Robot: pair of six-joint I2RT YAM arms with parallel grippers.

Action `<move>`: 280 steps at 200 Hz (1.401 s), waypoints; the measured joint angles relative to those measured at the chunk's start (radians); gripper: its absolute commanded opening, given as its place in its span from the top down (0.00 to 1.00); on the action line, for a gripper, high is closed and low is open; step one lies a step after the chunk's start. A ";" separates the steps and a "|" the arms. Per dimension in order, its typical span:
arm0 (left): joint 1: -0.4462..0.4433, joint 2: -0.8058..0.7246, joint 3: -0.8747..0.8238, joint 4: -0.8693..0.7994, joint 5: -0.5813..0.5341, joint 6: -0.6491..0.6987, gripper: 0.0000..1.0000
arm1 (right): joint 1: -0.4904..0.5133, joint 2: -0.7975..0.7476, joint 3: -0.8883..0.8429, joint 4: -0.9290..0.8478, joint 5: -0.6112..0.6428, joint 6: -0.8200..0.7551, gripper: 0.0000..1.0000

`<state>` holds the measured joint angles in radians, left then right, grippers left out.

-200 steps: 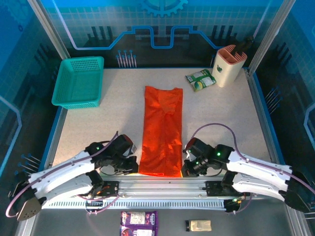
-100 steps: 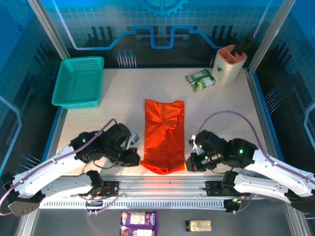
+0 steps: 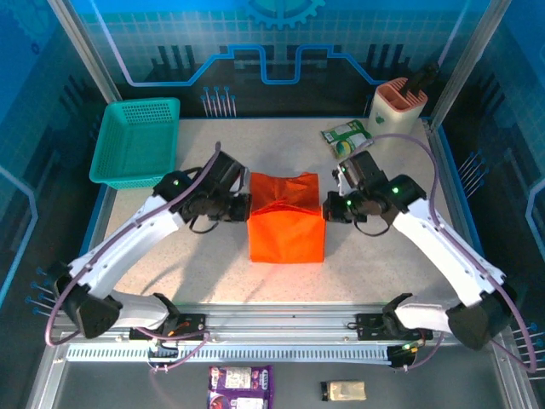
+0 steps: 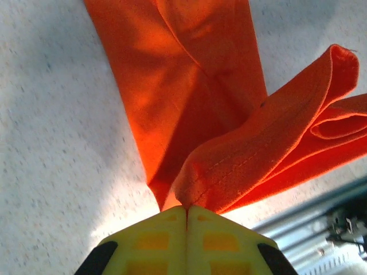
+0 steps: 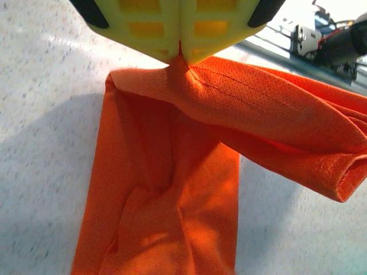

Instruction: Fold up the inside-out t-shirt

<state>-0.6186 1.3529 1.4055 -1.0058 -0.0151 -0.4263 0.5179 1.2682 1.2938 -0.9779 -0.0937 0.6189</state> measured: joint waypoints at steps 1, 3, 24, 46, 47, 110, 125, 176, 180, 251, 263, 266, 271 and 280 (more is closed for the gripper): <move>0.002 0.003 0.002 0.002 0.000 0.003 1.00 | -0.003 0.003 0.002 0.000 0.000 -0.002 1.00; 0.010 0.013 0.010 0.008 0.000 0.012 1.00 | -0.009 0.014 0.009 0.005 0.000 -0.010 1.00; 0.070 0.113 0.095 0.068 0.007 0.084 1.00 | -0.059 0.103 0.070 0.034 -0.004 -0.059 1.00; 0.118 0.239 0.209 0.120 0.016 0.150 1.00 | -0.100 0.206 0.143 0.072 -0.019 -0.102 1.00; 0.120 0.246 0.217 0.122 0.016 0.153 1.00 | -0.102 0.209 0.145 0.074 -0.019 -0.102 1.00; 0.230 0.616 0.446 0.215 0.029 0.239 1.00 | -0.200 0.591 0.420 0.207 -0.048 -0.162 1.00; 0.251 0.724 0.523 0.234 0.026 0.243 1.00 | -0.213 0.713 0.499 0.256 -0.045 -0.168 1.00; 0.323 0.970 0.711 0.222 -0.021 0.207 0.99 | -0.291 1.038 0.683 0.377 -0.098 -0.171 0.58; 0.328 0.968 0.700 0.222 -0.023 0.201 0.99 | -0.298 1.042 0.682 0.377 -0.101 -0.163 0.59; 0.370 0.853 0.512 0.240 -0.075 0.117 0.97 | -0.254 0.829 0.488 0.420 -0.199 -0.138 0.61; 0.385 0.853 0.508 0.237 -0.089 0.110 0.97 | -0.212 0.790 0.445 0.423 -0.222 -0.119 0.61; 0.388 0.853 0.507 0.237 -0.092 0.109 0.98 | -0.202 0.782 0.435 0.425 -0.226 -0.118 0.61; 0.392 0.853 0.500 0.241 -0.094 0.106 0.98 | -0.179 0.770 0.415 0.428 -0.236 -0.107 0.61; 0.400 0.852 0.480 0.249 -0.093 0.100 0.99 | -0.135 0.759 0.384 0.430 -0.260 -0.092 0.61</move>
<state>-0.2184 2.2051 1.8854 -0.7567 -0.1085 -0.3260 0.3824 2.0274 1.6775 -0.5480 -0.3534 0.5266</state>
